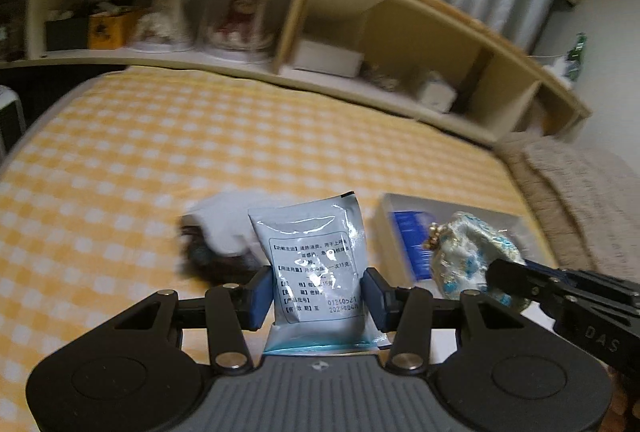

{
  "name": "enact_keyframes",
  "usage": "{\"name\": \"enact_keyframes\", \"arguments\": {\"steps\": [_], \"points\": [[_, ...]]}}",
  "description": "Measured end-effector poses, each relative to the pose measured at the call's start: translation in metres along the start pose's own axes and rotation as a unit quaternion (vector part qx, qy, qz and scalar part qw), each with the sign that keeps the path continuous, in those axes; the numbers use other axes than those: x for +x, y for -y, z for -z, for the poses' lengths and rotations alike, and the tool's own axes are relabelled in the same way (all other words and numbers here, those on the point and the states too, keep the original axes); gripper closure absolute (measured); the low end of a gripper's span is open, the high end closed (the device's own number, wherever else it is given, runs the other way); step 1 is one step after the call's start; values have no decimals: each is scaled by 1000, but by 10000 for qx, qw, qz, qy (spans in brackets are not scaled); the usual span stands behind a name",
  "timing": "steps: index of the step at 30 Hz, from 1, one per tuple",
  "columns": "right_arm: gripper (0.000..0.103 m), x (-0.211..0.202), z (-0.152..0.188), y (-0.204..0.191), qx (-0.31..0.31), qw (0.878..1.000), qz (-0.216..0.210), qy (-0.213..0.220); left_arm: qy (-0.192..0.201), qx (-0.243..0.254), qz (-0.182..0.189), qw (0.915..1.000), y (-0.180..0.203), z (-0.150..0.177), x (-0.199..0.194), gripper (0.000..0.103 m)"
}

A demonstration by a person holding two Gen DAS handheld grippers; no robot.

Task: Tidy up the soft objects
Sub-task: 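Carry the sachet and floral pouch into the box and open both grippers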

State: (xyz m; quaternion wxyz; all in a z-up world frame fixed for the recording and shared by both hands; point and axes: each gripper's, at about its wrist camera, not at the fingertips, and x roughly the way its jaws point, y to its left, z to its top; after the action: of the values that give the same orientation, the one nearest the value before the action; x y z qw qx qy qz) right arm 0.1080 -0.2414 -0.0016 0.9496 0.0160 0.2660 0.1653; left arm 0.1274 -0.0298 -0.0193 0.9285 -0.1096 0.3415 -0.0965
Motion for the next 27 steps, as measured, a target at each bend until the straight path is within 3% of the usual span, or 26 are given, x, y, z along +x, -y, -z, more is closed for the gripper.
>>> {"name": "enact_keyframes", "arguments": {"steps": [6,15,24,26,27], "points": [[92,-27,-2,31,388,9986,305,189,-63,94,504,9987,42,-4,10,54],[92,-42,6,71,550,9924,1101,-17,-520,205,982,9936,94,10,43,54],[92,-32,23,106,1219,9837,1195,-559,-1100,119,972,9891,119,36,87,53],[92,-27,25,107,1262,9825,1189,-675,-1119,62,902,9896,119,37,91,46],[92,-25,26,108,1286,9820,1180,-716,-1114,31,854,9901,119,37,92,36]]}}
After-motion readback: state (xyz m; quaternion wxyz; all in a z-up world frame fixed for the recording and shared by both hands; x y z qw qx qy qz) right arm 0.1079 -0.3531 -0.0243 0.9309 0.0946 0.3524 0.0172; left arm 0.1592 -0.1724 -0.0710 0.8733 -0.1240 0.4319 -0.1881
